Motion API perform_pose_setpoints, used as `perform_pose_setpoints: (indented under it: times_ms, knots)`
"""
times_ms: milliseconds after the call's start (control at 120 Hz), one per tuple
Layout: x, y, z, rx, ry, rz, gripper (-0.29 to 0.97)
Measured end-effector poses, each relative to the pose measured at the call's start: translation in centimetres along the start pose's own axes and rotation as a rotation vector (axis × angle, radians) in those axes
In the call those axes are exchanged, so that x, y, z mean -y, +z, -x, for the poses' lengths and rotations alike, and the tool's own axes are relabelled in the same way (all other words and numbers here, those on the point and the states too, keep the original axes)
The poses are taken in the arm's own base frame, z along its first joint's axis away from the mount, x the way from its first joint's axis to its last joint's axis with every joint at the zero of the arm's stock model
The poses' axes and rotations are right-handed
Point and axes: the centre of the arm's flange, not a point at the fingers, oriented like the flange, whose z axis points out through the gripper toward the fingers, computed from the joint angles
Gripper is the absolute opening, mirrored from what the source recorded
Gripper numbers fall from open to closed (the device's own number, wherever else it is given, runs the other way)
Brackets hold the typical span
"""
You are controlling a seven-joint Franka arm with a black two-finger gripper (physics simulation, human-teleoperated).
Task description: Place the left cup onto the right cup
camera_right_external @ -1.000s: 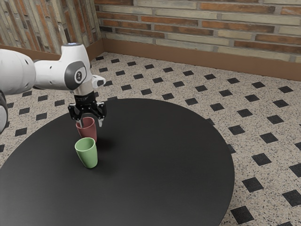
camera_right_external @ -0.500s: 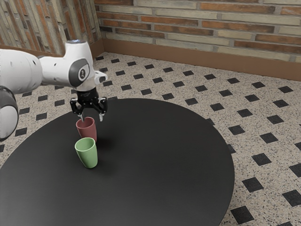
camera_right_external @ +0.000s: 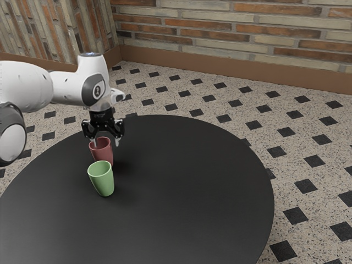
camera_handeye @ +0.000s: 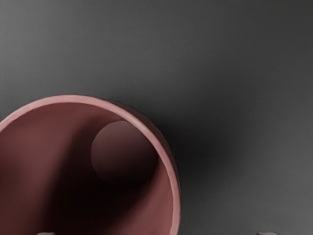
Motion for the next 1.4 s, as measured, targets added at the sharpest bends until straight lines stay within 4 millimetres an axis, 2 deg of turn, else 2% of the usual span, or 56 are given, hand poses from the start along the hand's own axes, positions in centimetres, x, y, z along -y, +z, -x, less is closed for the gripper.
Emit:
perform_pose_setpoints:
  times_ms: [525,742,875,1133,1400]
  knots:
    - [-0.2,2.7,-0.7,-0.024,-0.005,-0.01,0.5]
    - [-0.2,3.2,-0.9,-0.039,-0.009,-0.006,0.47]
    - [-0.3,3.1,-1.0,-0.044,-0.009,-0.004,0.37]
    - [-0.3,3.3,-1.0,-0.045,-0.013,-0.003,0.04]
    - [-0.2,3.5,-0.8,-0.036,-0.017,-0.006,-0.07]
